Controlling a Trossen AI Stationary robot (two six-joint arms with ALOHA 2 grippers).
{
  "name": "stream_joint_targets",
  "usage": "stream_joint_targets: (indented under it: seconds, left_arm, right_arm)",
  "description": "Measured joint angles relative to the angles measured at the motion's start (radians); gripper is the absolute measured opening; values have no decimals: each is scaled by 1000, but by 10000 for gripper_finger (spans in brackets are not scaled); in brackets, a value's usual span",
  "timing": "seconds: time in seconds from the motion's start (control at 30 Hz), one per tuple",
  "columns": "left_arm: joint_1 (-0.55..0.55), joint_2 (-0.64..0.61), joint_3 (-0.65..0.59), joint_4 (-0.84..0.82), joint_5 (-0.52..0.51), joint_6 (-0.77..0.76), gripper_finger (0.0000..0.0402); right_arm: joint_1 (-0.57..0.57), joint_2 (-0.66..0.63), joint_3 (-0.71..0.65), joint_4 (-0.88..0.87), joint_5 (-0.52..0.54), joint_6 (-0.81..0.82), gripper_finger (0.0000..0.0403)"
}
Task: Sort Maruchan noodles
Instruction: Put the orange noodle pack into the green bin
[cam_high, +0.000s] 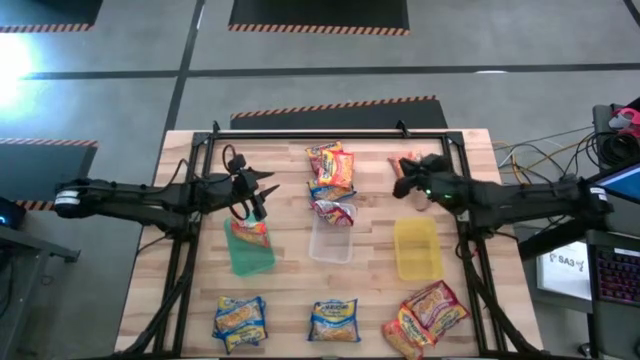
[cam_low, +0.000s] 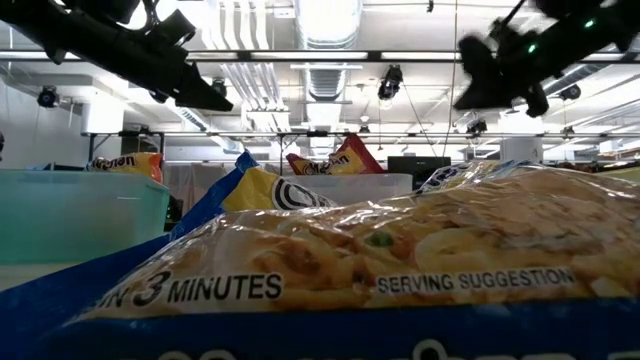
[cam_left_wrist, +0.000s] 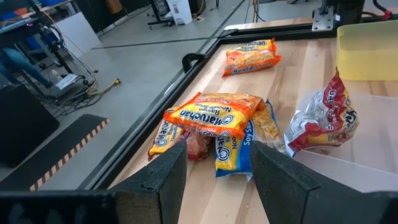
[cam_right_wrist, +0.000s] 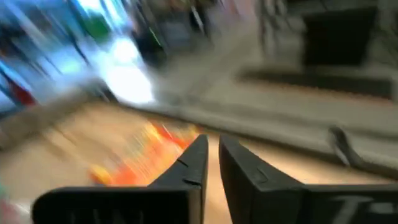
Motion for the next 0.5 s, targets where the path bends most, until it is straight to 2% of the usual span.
stream_joint_targets:
  seconds: [0.1, 0.2, 0.33, 0.5]
  left_arm:
    - [0, -1, 0, -13, 0, 0, 158]
    - [0, -3, 0, -16, 0, 0, 158]
    - [0, -5, 0, -20, 0, 0, 158]
    - [0, -6, 0, -20, 0, 0, 158]
  right_arm:
    - [-48, 33, 103, -230, -36, 132, 68]
    - [-100, 75, 172, -432, -139, 238, 101]
    - [-171, 134, 246, -594, -269, 335, 144]
    - [-260, 227, 287, -676, -411, 370, 183]
